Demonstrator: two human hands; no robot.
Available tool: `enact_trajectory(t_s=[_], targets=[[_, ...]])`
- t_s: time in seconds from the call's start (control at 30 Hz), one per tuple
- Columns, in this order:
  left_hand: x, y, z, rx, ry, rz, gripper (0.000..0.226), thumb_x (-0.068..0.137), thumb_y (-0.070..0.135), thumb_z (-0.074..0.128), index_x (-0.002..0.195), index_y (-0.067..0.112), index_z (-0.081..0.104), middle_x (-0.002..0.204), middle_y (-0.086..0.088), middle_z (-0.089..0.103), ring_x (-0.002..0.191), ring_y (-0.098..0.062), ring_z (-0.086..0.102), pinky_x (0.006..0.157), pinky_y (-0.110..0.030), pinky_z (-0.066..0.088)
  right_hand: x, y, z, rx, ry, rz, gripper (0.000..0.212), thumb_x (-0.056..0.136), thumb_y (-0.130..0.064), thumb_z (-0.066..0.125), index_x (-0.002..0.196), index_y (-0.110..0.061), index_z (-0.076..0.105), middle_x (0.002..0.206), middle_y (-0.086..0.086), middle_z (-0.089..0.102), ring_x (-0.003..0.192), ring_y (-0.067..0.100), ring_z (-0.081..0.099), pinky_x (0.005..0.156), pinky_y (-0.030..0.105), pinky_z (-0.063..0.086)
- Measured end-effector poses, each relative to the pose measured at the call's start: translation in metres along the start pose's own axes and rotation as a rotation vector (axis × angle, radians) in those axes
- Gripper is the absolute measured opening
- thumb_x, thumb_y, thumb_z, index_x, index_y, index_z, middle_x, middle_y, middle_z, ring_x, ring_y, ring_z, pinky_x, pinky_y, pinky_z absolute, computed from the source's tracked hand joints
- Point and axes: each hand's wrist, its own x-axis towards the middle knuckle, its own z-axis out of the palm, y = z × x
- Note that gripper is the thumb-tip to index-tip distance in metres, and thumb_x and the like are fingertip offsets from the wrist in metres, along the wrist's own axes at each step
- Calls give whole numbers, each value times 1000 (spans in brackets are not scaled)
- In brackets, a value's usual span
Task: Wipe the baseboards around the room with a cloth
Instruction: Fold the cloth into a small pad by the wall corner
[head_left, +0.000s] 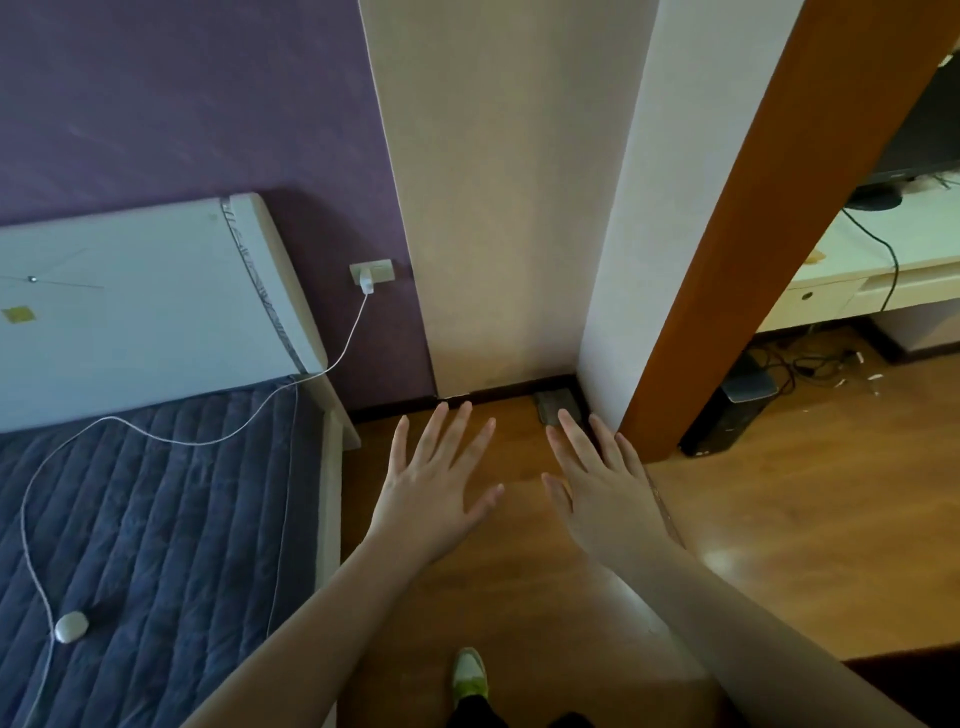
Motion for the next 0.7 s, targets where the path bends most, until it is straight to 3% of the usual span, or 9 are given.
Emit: enact_trajectory(t_s=[0.17,0.3,0.47,0.6,0.7], targets=[[61,-43,9,-17,-9,14,72,96,74,15,158,37,9,167,2,7,153,-21,-3,120,-56,-2,69,-18,9,23,-36,26,69,98,-58,0,156,-26,20,165,-1,10,151,26,8,121,46,14],[109,-67,23,-10,-61,59,73,95,75,8,158,38,4,167,2,3,152,-21,-6,119,-55,-6,109,-16,26,76,-64,79,73,94,-63,-8,157,-31,7,165,-7,-2,151,20,-7,122,43,2],[170,-79,42,-26,-80,104,73,95,75,6,157,39,-5,166,3,-8,151,-19,-13,117,-53,-13,157,7,34,120,-85,218,77,88,-63,-15,157,-33,2,165,-7,-4,151,21,-6,123,45,7],[235,-72,60,-54,-44,118,70,98,69,17,159,36,3,167,1,6,153,-23,6,116,-60,3,203,40,48,127,-112,266,79,85,-63,-18,156,-33,0,165,-7,-4,152,21,-5,123,46,8],[290,-67,82,-56,-46,138,69,99,64,24,159,33,8,166,0,10,152,-23,8,116,-60,7,246,71,68,123,-132,272,75,89,-62,-14,157,-32,3,165,-6,-1,152,22,-2,123,45,9]])
